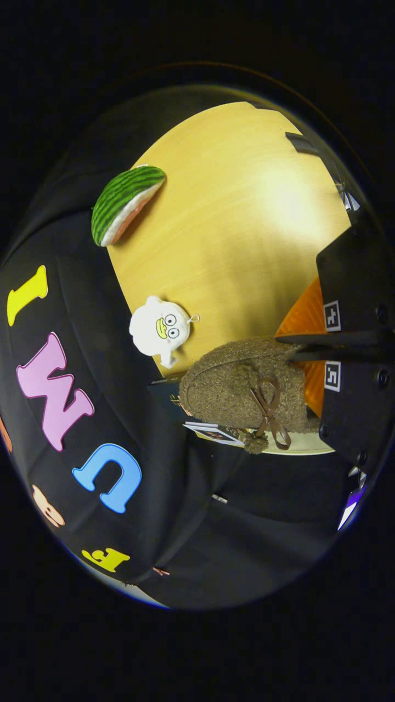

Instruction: Open the storage box then place both shoes into the box .Put the left shoe in first, then the right shoe, with the right side of both shoes facing outward in a uniform manner.

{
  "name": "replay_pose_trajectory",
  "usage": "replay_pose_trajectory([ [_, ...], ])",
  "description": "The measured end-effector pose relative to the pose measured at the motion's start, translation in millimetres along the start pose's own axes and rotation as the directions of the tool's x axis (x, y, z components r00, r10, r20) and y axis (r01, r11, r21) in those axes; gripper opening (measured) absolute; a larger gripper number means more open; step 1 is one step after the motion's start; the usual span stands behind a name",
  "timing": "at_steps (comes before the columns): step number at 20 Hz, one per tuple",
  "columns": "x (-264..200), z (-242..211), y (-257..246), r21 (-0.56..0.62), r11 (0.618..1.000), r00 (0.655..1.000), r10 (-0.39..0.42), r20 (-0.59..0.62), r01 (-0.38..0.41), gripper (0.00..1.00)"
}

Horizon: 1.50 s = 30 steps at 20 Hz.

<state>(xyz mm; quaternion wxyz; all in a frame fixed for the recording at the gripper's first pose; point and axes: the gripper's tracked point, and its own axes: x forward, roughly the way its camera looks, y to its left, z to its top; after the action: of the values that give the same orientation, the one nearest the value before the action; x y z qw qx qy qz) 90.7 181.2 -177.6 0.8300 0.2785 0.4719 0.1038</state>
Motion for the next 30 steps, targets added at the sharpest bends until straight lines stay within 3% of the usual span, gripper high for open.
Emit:
replay_pose_trajectory([
  [7, 35.5, -45.1, 65.5, -0.024, 1.0, 0.999, 0.0, -0.034, 0.0, 0.05],
  [16, 70.7, -82.2, 70.0, -0.07, 0.994, 0.994, -0.093, -0.06, 0.089, 0.05],
  [21, 76.6, -86.6, 80.2, -0.056, 0.996, 0.994, -0.081, -0.078, 0.076, 0.12],
  [25, 68.6, -83.0, 98.5, -0.134, 0.991, 0.999, -0.014, -0.043, 0.008, 0.36],
  [26, 62.2, -79.5, 104.2, -0.178, 0.984, 1.0, -0.001, -0.026, -0.004, 0.63],
  [29, 42.6, -60.9, 111.0, -0.287, 0.958, 0.998, 0.005, 0.061, 0.013, 0.98],
  [30, 35.6, -53.1, 115.6, -0.307, 0.952, 0.996, 0.02, 0.091, 0.009, 0.98],
])
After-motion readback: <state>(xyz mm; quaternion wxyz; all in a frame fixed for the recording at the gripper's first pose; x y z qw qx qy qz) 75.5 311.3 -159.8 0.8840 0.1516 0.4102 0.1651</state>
